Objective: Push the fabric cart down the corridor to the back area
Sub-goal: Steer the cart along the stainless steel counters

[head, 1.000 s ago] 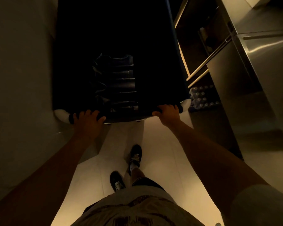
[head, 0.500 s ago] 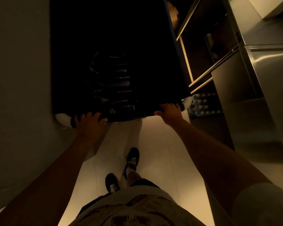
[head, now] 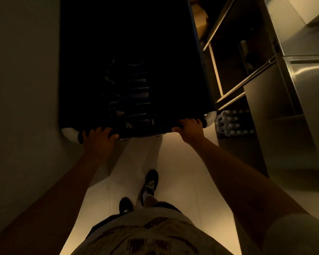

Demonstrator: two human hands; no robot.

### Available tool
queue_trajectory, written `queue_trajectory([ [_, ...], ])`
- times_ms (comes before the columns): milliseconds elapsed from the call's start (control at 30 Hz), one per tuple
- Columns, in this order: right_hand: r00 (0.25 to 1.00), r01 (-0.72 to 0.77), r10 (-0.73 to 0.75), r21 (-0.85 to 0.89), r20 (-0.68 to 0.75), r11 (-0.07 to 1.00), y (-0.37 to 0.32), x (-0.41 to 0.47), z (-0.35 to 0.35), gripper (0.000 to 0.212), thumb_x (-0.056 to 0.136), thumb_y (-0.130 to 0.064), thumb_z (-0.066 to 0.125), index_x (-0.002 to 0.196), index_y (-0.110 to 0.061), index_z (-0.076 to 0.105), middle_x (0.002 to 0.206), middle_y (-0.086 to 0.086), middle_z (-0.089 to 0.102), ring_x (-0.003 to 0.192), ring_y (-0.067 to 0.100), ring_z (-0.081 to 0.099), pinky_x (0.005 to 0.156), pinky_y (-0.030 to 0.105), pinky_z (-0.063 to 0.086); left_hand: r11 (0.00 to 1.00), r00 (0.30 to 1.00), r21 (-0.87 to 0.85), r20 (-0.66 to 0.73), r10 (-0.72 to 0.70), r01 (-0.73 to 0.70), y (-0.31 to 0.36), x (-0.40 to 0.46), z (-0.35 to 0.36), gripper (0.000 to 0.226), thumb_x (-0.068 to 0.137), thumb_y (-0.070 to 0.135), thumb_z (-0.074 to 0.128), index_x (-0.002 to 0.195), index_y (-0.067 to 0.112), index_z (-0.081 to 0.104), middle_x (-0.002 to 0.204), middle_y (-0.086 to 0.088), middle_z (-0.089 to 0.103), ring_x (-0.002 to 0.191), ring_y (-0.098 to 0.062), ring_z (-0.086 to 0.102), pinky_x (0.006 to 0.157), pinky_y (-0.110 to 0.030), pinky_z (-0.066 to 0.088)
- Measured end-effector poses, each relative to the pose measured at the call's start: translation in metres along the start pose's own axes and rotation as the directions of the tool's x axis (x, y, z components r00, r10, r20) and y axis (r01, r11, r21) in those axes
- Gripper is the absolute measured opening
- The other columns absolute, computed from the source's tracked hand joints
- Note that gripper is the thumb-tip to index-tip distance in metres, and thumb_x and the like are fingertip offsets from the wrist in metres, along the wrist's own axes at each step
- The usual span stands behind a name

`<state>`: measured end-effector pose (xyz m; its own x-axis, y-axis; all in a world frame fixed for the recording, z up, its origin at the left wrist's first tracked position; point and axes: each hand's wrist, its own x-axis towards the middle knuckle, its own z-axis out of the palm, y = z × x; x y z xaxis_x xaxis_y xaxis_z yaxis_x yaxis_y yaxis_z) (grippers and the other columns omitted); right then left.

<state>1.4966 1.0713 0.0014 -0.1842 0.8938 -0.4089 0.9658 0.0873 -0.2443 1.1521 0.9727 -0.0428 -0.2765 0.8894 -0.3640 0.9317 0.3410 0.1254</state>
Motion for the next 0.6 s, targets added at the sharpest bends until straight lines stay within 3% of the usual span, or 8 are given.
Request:
queue_trajectory([
  [333, 1.000, 0.018, -0.017, -0.048, 0.005, 0.999, 0.003, 0.029, -0.003, 0.046, 0.103, -0.055, 0.047, 0.135, -0.028, 0.065, 0.139, 0.003, 0.063, 0.141, 0.028, 0.047, 0.125, 0.050, 0.023, 0.997, 0.996, 0.024, 0.049, -0.078, 0.077, 0.011, 0.021, -0.013, 0.053, 0.100, 0.058, 0.035, 0.143, 0.030, 0.048, 0.146, -0.015, 0.051, 0.139, -0.037, 0.040, 0.120, -0.061, 0.014],
  [600, 0.999, 0.008, -0.007, -0.037, 0.034, 0.999, -0.006, 0.066, -0.021, 0.052, 0.103, -0.058, 0.043, 0.139, -0.025, 0.062, 0.142, 0.005, 0.061, 0.143, 0.029, 0.045, 0.127, 0.051, 0.021, 0.996, 0.992, 0.045, 0.101, -0.078, 0.074, 0.018, 0.061, -0.034, 0.053, 0.100, 0.055, 0.039, 0.147, 0.030, 0.043, 0.151, -0.016, 0.045, 0.142, -0.038, 0.035, 0.121, -0.062, 0.012],
])
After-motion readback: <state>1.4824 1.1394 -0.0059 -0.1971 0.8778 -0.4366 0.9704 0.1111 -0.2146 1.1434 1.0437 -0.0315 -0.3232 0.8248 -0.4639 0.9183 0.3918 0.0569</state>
